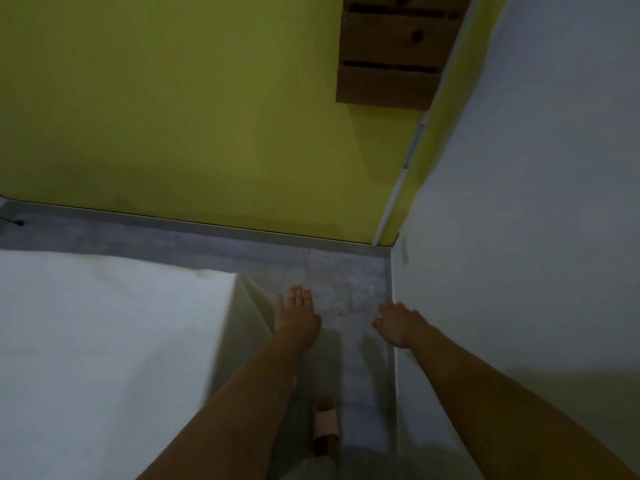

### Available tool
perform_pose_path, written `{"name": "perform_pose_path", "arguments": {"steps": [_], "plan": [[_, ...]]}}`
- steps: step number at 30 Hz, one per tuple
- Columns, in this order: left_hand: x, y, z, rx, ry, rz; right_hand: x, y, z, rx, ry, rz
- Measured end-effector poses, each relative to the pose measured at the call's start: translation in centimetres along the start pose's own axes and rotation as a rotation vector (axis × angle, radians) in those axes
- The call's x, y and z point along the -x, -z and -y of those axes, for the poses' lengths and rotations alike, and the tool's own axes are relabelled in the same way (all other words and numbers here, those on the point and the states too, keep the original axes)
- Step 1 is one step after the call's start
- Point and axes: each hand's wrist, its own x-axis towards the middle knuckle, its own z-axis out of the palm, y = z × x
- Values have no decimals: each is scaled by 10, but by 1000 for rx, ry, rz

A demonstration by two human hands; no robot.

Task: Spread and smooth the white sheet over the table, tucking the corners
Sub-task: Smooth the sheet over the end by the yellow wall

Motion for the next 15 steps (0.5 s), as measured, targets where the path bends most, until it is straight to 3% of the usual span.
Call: {"name": "perform_pose_path", "arguments": {"steps": [10,15], "plan": [[-117,85,26,75,138,38,-130,120,9,87,91,42],[-191,133,61,195,315,23,-214,214,33,168,190,19]]}}
